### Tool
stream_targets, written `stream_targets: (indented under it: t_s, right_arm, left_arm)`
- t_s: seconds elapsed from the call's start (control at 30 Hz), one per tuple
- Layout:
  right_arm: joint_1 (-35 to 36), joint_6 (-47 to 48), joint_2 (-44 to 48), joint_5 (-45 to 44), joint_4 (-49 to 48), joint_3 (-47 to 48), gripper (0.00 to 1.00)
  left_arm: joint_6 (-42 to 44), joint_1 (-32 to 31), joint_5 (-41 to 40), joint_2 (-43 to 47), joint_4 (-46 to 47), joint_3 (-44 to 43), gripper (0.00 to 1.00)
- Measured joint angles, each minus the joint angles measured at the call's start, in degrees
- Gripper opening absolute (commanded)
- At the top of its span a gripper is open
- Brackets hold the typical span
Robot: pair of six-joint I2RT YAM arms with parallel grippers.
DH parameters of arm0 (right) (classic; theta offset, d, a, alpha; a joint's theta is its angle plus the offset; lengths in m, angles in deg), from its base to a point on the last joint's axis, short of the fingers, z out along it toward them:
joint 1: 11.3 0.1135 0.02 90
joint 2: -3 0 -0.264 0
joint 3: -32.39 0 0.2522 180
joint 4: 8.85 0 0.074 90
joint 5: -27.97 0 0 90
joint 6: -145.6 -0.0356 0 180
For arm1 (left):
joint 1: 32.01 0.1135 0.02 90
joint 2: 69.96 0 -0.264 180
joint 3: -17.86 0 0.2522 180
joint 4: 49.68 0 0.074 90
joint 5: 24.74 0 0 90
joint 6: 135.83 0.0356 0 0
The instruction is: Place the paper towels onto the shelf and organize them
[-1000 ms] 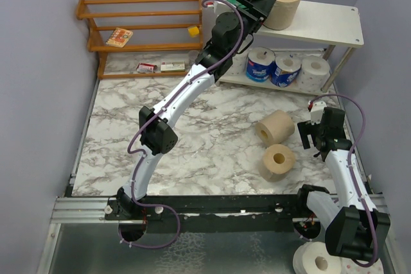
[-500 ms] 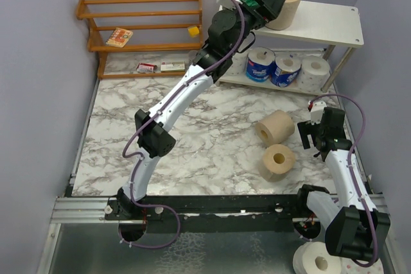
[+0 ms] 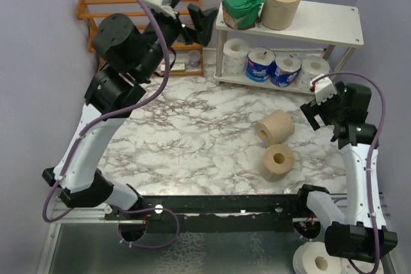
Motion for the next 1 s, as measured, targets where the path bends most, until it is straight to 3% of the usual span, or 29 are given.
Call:
stream_targets:
  t_s: [0.1,0.27,0.37,0.47,0.6,0.7,0.87,1.0]
  right_arm:
    - [0.00,5.40,-0.81,8.24,7.80,9.55,1.00]
    - [0.46,15.63,-4.83,19.15,26.62,22.56,0.97]
    - [2.40,20.04,-3.82,19.26,31.63,21.00,0.97]
    - [4.37,24.44,-1.64,19.21,35.80,17.27,0.98]
    - [5.05,29.59,0.37,19.65,38.25,14.99,0.95]
    - [5.16,34.07,3.37,20.68,38.62,12.87,0.79]
    - [5.31,40.68,8.81,23.69,39.21,7.06,0.75]
    - [5.31,43.82,7.72,26.34,39.43,4.11,0.69]
  left_arm:
    - [9.35,4.11,-3.50,7.74,-1.86,10.60,0.99]
    - [21.53,12.96,-8.41,19.52,-4.22,37.99,0.99]
    - [24.20,18.71,-8.70,22.75,-7.21,52.85,0.99]
    - [24.70,25.07,-8.74,24.11,-10.08,61.72,0.98]
    - [23.30,32.37,-7.58,26.91,-13.94,64.32,0.98]
    - [22.03,35.54,-4.87,28.00,-16.26,62.01,0.99]
    - [21.24,36.37,-0.09,26.16,-19.93,60.52,0.99]
    - [21.07,37.38,3.74,23.80,-22.71,63.28,0.99]
